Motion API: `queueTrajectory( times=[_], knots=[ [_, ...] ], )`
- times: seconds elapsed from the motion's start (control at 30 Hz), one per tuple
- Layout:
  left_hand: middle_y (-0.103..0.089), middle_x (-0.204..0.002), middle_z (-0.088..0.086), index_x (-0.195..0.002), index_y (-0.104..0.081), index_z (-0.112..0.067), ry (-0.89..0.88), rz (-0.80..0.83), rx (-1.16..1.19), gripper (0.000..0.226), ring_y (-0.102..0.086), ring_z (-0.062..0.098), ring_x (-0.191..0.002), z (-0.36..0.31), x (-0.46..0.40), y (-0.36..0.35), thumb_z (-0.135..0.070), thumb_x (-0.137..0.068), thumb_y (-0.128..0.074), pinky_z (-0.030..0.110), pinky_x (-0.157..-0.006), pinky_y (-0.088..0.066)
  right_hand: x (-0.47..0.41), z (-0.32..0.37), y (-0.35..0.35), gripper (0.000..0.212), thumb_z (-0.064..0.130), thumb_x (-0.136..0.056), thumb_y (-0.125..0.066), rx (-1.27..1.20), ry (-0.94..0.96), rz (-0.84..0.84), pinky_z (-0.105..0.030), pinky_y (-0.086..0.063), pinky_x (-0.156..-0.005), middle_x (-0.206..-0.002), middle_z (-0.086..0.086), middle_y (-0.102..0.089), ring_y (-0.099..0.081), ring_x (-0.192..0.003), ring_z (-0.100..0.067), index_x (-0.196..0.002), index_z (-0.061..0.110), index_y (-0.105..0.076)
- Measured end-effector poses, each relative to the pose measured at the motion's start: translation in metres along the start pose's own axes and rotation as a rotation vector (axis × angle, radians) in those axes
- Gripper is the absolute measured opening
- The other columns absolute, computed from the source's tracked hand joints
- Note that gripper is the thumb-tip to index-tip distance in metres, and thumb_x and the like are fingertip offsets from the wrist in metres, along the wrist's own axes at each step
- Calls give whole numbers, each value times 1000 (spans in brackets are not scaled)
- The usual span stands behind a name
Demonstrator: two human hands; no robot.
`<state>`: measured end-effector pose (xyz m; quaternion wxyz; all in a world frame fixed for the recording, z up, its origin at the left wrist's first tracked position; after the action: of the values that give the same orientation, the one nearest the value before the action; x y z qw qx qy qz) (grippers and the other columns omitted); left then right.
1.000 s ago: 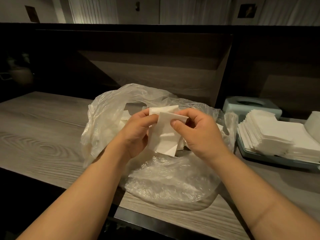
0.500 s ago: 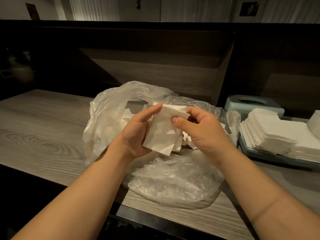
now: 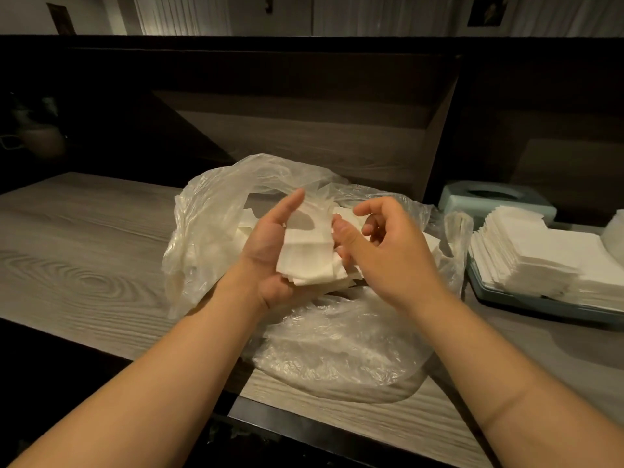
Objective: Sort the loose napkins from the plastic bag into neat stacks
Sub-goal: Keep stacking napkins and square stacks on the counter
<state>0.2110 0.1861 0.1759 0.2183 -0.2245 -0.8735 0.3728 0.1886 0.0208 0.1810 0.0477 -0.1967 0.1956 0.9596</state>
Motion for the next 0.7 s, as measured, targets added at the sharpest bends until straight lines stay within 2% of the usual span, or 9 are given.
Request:
queueTrajectory(
  times=[0.07, 0.13, 0.2, 0.3, 0.43, 0.6, 0.7],
  knots=[
    [-64, -120, 14, -138, -56, -8, 2, -23, 93, 73, -64, 30, -105, -4, -1, 4, -58, -87, -68, 42, -112, -41, 3, 1, -2, 31, 56, -83, -70, 235, 196, 47, -31, -45, -90, -103, 14, -55, -52, -101, -7, -107, 40, -60],
    [-58, -124, 10, -144, -52, -12, 26, 5, 89, 76, -61, 29, -103, -5, -1, 4, -62, -87, -66, 40, -100, -46, 7, 2, -7, 37, 66, -78, -65, 390, 353, 132, -33, -33, -99, -103, 21, -51, -42, -109, -7, -107, 44, -63],
    [-51, -130, 5, -144, -54, -14, 48, 24, 48, 75, -59, 28, -106, -4, 1, 2, -64, -89, -63, 41, -94, -50, 9, 2, -10, 39, 69, -78, -61, 444, 401, 164, -32, -25, -100, -102, 21, -49, -39, -112, -9, -107, 45, -68],
    [-55, -129, 9, -139, -58, -9, 36, 15, -3, 72, -60, 31, -111, -4, 1, 3, -63, -91, -60, 44, -86, -57, 10, 1, -9, 27, 60, -84, -63, 429, 415, 137, -35, -24, -100, -101, 19, -53, -41, -113, -11, -103, 43, -73],
    [-49, -138, 11, -141, -56, -7, 38, 2, -13, 75, -58, 33, -114, -5, -1, 6, -63, -90, -61, 47, -93, -53, 9, 0, -9, 9, 48, -89, -69, 438, 452, 129, -40, -26, -99, -98, 17, -55, -46, -114, -15, -94, 43, -74],
    [-47, -141, 9, -148, -50, -8, 45, 33, 33, 74, -47, 31, -129, -7, -1, 9, -55, -93, -61, 48, -117, -34, 8, 2, -8, 7, 40, -87, -65, 497, 483, 166, -36, -23, -98, -99, 17, -52, -47, -115, -17, -86, 37, -71],
    [-54, -137, 9, -150, -50, -5, 15, 1, 44, 75, -51, 31, -128, -9, -6, 15, -49, -91, -67, 53, -121, -31, 8, 4, -6, 5, 38, -84, -58, 473, 439, 221, -36, -23, -102, -103, 21, -48, -41, -121, -13, -83, 36, -62]
  ],
)
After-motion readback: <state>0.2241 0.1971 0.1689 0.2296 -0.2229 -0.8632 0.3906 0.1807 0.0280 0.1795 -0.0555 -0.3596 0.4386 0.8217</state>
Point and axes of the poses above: each hand's wrist, its own x-axis away from the middle knuckle, its own y-axis out of the back of the hand, z = x × y, the point moved 1 cm from there along -x, towards the middle knuckle
